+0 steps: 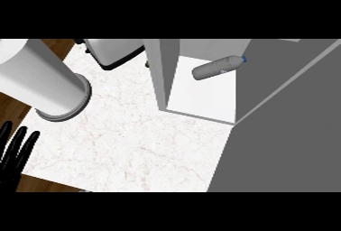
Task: Pick up the bottled water, place it into the cabinet and close the cabinet
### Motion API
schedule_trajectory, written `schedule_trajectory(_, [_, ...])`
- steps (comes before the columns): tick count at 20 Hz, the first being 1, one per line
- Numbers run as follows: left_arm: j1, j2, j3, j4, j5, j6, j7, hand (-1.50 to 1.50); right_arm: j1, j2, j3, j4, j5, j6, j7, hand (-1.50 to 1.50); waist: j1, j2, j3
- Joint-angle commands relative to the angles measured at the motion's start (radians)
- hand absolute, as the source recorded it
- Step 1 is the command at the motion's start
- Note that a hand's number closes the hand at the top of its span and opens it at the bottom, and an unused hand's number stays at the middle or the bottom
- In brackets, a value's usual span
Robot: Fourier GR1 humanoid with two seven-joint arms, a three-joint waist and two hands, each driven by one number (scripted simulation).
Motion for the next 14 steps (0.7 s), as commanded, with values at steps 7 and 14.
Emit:
schedule_trajectory(7, [-0.01, 0.045, 0.026, 0.011, 0.013, -0.051, 0.018, -1.5, -0.229, -0.037, 0.082, -0.026, 0.047, 0.084, 0.112, 1.5, 0.052, -0.002, -0.007])
schedule_trajectory(14, [-0.016, 0.045, 0.04, 0.04, 0.027, -0.052, 0.021, -1.5, -0.286, -0.054, 0.079, -0.019, 0.029, 0.092, 0.16, 1.5, 0.024, 0.001, -0.011])
